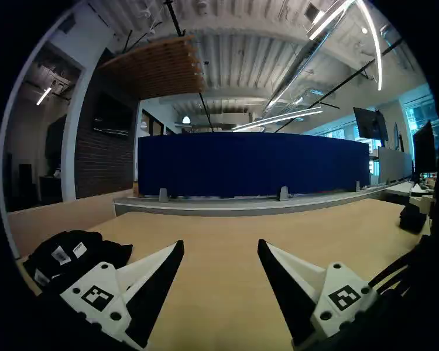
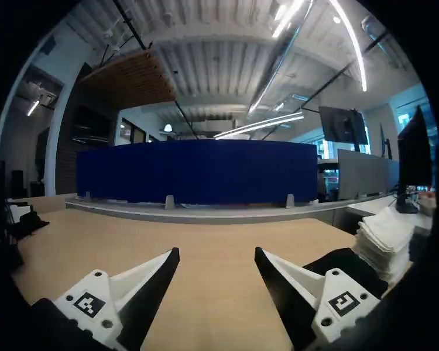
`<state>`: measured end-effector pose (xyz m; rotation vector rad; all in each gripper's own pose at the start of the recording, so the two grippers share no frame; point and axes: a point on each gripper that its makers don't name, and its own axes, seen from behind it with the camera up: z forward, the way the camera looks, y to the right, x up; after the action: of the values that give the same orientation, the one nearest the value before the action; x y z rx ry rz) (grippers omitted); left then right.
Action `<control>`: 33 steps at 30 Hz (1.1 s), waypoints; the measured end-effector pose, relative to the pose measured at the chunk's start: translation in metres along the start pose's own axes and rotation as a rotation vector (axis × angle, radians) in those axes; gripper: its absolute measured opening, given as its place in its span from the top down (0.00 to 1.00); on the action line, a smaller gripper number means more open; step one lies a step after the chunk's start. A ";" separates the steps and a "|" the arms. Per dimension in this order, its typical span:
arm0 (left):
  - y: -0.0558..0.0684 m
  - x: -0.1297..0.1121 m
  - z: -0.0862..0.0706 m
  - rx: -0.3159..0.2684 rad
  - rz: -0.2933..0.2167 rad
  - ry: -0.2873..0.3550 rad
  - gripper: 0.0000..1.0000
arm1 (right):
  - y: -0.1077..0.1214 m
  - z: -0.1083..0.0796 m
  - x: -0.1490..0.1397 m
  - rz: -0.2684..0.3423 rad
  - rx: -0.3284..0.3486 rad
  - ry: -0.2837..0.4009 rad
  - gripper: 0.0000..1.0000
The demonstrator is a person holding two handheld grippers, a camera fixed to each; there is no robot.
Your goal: Fold towel
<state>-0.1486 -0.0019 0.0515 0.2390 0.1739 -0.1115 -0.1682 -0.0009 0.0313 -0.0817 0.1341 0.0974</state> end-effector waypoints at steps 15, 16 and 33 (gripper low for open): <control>-0.002 -0.001 0.000 0.000 0.000 0.000 0.07 | 0.002 -0.003 0.002 0.000 -0.010 0.000 0.00; -0.002 -0.001 0.000 0.000 0.000 0.000 0.07 | 0.002 -0.003 0.002 0.000 -0.010 0.000 0.01; -0.005 0.001 0.000 -0.001 0.000 -0.001 0.07 | 0.001 -0.007 -0.001 0.000 -0.010 0.000 0.00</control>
<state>-0.1485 -0.0064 0.0504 0.2381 0.1733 -0.1119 -0.1700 -0.0009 0.0242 -0.0913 0.1336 0.0984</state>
